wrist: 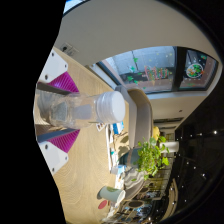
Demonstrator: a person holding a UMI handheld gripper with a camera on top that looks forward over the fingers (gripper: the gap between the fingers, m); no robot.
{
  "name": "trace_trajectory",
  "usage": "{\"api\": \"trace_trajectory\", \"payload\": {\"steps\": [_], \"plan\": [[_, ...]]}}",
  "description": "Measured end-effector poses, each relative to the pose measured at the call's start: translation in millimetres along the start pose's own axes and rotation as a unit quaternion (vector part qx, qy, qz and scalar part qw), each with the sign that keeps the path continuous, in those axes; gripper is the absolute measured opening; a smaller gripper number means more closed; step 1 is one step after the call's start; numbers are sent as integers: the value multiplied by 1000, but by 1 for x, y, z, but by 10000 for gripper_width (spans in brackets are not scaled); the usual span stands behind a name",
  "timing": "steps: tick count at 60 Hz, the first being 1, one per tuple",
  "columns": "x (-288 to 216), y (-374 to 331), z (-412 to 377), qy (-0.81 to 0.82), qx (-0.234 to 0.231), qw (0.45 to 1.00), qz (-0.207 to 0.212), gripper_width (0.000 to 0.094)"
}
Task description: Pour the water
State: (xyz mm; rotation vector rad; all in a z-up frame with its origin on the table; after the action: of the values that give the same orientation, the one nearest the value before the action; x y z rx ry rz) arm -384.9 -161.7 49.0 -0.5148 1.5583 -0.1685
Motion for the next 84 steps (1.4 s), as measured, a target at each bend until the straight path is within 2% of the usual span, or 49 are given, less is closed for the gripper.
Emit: {"api": "trace_trajectory", "payload": {"steps": [3, 9, 23, 34, 50, 58, 66, 77, 84], "plan": [[0, 6, 0, -3, 4, 1000, 4, 506], [-3, 6, 1, -13, 10, 1000, 18, 465], [-17, 4, 4, -23, 14, 1000, 13, 405], [-89, -4, 22, 45, 2, 998, 48, 405], [-220, 15, 98, 296, -77, 946, 108, 404], [-256, 29, 151, 467, -137, 865, 120, 402], [-265, 50, 214, 651, -206, 720, 125, 397], [-242, 69, 284, 794, -226, 550, 126, 400], [-220, 90, 301, 831, -214, 501, 112, 399]]}}
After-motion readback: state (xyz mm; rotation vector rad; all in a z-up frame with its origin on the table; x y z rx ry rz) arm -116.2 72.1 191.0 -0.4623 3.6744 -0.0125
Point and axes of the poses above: the point between the fingertips, and its own axes, seen from behind it with the camera up: z to the right, x down, y forward, the way the camera looks, the point moved 5 cm from there along -y, backward, against the way the camera looks, and after that the axes turned 4 degrees about z, right-handed, at the moved point
